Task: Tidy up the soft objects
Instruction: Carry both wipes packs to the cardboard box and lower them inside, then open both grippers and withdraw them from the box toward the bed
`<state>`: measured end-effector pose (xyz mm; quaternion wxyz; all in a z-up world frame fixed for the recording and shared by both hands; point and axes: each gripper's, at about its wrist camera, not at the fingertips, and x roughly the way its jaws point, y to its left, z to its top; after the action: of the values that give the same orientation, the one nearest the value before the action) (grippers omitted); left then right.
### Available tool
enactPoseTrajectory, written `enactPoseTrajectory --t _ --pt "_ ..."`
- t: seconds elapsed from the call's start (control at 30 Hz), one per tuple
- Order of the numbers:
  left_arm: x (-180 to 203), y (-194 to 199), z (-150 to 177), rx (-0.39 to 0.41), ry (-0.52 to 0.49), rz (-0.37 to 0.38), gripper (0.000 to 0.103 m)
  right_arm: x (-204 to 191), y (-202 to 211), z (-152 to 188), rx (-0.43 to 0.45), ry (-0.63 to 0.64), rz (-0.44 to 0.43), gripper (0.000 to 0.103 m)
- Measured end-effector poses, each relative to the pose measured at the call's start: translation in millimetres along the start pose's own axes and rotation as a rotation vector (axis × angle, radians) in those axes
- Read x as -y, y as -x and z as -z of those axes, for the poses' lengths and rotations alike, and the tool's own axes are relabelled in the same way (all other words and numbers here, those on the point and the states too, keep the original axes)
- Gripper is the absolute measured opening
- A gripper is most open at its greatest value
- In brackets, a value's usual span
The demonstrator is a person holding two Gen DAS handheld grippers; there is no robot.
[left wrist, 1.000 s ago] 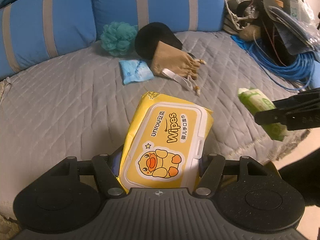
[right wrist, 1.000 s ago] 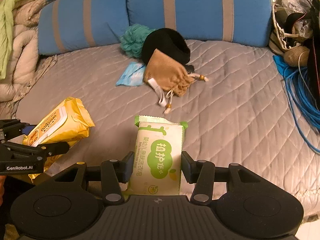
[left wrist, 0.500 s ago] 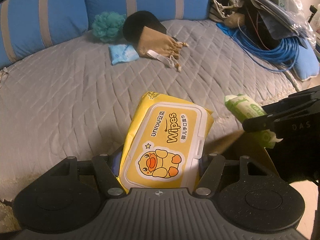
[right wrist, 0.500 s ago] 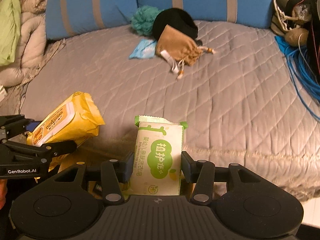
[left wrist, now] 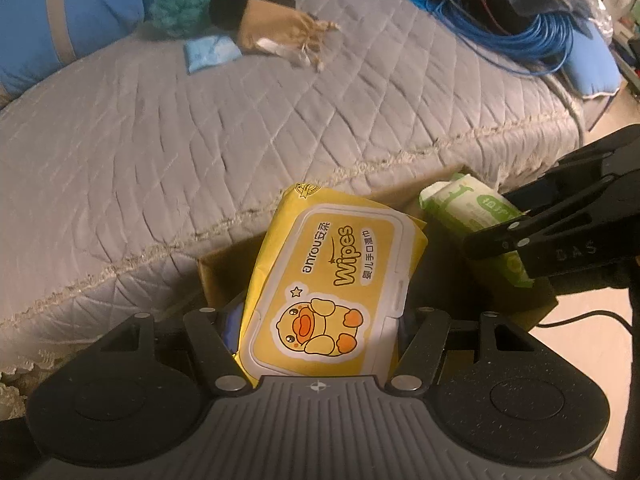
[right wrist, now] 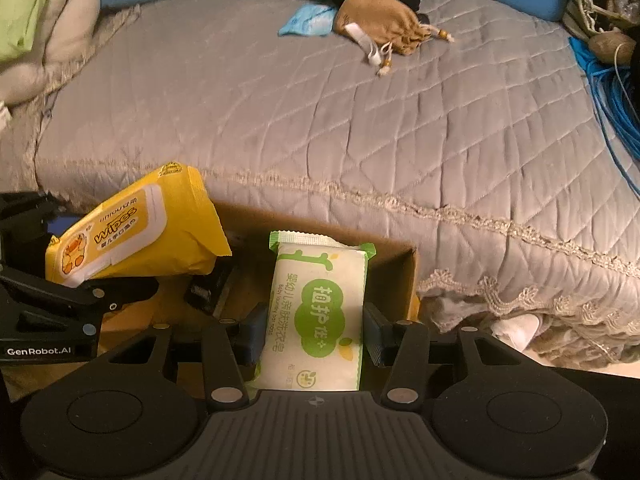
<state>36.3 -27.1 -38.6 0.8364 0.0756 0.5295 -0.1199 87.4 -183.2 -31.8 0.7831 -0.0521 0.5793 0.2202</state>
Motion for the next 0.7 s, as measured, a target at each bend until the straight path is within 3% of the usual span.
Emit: enactPoseTrajectory --t 0.4,0.47,0.53,0.7 --pt "-1 -6 -1 -0.054 0.005 -0.01 0.066 -5 -9 -1 -0.057 0.016 -0.011 0.054" --pt "1 -10 0 -0.073 -0.009 -0.026 0.07 -5 -9 -1 -0.058 0.018 -0.002 0.083" --pt "1 -10 0 -0.075 -0.011 -0.023 0.073 -6 -6 -1 -0.038 0.023 0.008 0.094" --pt "-1 -11 -1 -0.085 -0.001 -0.027 0.073 -5 -6 -2 -0.039 0.023 0.003 0.097"
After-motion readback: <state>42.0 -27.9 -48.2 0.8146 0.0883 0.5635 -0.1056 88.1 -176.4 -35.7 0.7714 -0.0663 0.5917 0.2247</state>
